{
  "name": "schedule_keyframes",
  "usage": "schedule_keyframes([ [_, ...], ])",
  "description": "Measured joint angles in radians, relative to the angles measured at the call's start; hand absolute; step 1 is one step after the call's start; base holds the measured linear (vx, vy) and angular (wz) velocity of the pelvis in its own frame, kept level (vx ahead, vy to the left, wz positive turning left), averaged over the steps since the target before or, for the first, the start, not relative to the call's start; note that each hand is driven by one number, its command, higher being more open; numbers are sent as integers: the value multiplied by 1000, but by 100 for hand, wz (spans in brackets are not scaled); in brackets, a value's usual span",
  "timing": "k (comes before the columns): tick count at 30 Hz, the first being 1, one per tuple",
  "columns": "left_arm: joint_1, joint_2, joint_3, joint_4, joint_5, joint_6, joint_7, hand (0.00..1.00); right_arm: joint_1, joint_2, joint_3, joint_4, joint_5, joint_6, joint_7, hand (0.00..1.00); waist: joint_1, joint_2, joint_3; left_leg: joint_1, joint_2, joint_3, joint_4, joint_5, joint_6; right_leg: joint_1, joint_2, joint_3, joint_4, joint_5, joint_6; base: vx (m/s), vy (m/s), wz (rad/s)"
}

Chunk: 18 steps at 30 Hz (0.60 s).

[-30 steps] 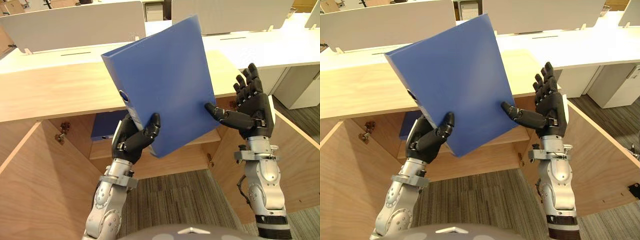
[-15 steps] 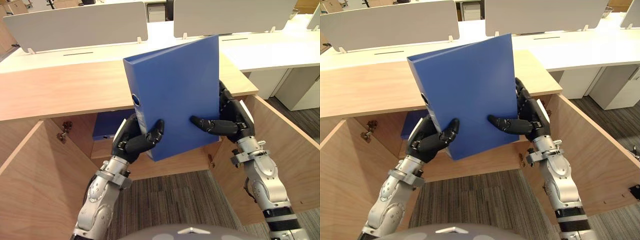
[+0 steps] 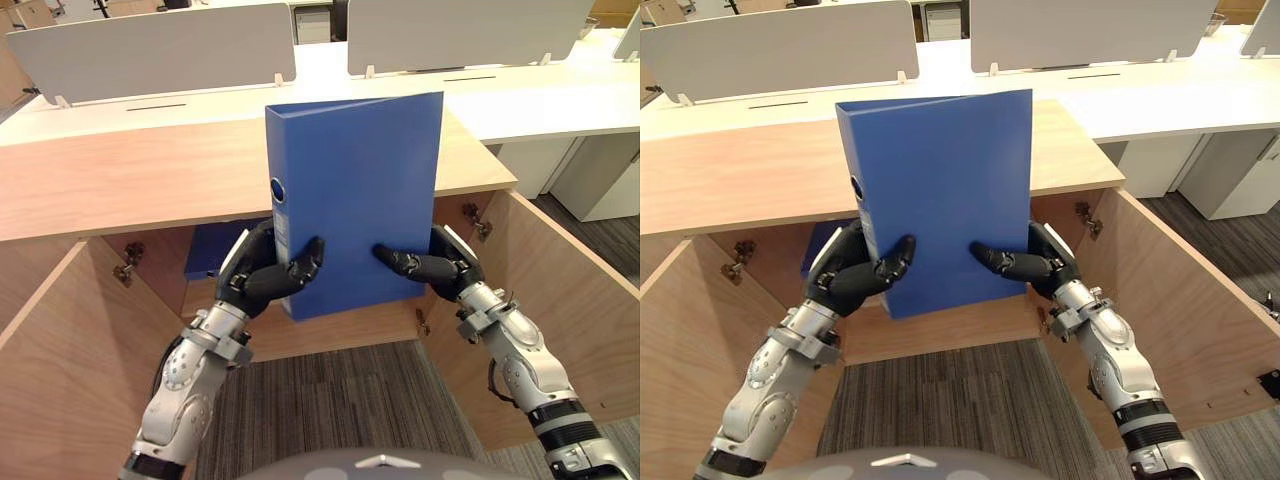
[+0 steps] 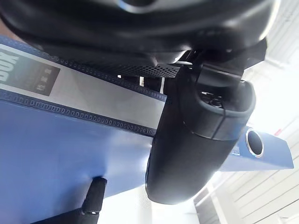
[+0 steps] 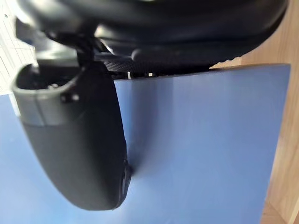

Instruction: Walk over to the cabinet, pick up the folder, carry it to the office cabinet, place the folder inside the office cabinet, then close the office cabinet door

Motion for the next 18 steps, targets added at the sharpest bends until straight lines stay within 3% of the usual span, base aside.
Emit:
schedule_keyframes([
  [5, -5, -34, 43, 0, 25, -1, 1, 0, 0, 51, -9, 0, 7, -1, 1, 0, 1, -16, -10, -3, 0, 0, 0, 0, 0, -3, 0, 0, 0, 0, 0, 0, 0, 0],
  [6, -6, -45, 45, 0, 35, -1, 4, 100, 0, 72, -15, -1, -12, -3, -4, 0, 2, -22, -14, -4, -1, 0, 0, 1, 0, -4, -1, 0, 0, 0, 0, 0, 0, 0],
  [18, -7, -199, 132, -1, 145, -66, 75, 100, 1, 206, -44, -110, -141, -3, -66, 0, 10, -29, -18, -5, -3, -4, 0, 1, 1, -3, -3, -5, 0, 0, 0, 0, 0, 0],
])
